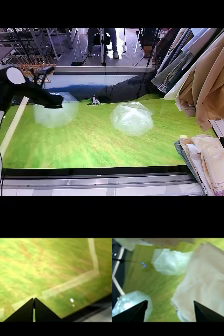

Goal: Fold the clothes and pants, and hang the long-sleeved shirts on hangers.

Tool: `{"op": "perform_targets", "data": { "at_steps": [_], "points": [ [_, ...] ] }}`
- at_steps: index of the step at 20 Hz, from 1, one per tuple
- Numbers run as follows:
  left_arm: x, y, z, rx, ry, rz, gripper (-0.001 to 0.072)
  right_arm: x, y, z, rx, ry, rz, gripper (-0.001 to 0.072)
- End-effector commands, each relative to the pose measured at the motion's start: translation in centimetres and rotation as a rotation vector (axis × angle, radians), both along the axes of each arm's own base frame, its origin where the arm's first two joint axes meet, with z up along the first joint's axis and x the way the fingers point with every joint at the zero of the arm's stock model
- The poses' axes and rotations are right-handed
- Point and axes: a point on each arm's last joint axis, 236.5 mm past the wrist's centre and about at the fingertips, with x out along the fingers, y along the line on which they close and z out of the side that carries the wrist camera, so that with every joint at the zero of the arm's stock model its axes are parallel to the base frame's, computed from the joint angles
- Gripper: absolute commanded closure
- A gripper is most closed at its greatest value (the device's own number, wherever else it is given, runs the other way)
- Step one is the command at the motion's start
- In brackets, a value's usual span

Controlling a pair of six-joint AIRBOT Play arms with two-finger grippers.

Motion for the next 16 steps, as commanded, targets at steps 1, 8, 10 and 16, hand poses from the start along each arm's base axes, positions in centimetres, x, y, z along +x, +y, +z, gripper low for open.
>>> {"op": "perform_targets", "data": {
  "at_steps": [1, 8, 10, 16],
  "points": [
    [3.0, 7.3, 3.5, 0.205, -0.205, 0.214, 0.0702, 5.0, 6.2, 2.0, -0.159, -0.085, 0.297, 0.0057],
    [3.5, 7.5, 2.7, 0.215, -0.196, 0.216, 0.0703, 7.3, 11.8, 1.1, -0.172, -0.055, 0.487, 0.0057],
    [3.6, 7.5, 2.2, 0.216, -0.186, 0.215, 0.0703, 7.3, 11.8, 1.1, -0.172, -0.055, 0.487, 0.0057],
    [3.9, 7.5, 1.1, 0.219, -0.163, 0.212, 0.0702, 7.1, 11.6, 0.8, -0.179, -0.038, 0.486, 0.0057]
  ]
}}
